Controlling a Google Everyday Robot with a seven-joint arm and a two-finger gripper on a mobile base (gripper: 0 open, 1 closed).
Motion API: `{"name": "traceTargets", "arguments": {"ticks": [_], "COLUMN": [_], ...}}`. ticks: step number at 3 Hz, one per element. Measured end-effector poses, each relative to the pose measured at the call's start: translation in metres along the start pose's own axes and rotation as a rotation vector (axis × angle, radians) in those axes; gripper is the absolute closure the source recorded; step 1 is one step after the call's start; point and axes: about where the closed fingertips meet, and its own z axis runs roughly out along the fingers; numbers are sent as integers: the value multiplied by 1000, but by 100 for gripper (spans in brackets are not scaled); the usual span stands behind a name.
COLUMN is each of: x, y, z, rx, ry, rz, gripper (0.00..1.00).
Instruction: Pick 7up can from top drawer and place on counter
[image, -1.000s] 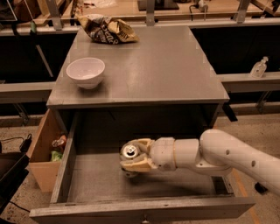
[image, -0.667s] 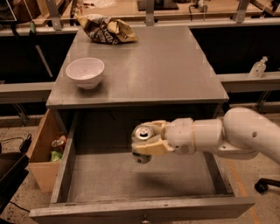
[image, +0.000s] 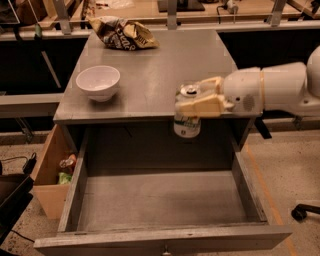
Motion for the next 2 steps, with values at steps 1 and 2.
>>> {"name": "traceTargets", "arguments": {"ticks": [1,2], "x": [-44,-95], "y": [-42,-79], "z": [-23,-48], "rx": [55,131], "ry": [-8,-59], "rz": [-19,-116], "gripper": [100,100]}}
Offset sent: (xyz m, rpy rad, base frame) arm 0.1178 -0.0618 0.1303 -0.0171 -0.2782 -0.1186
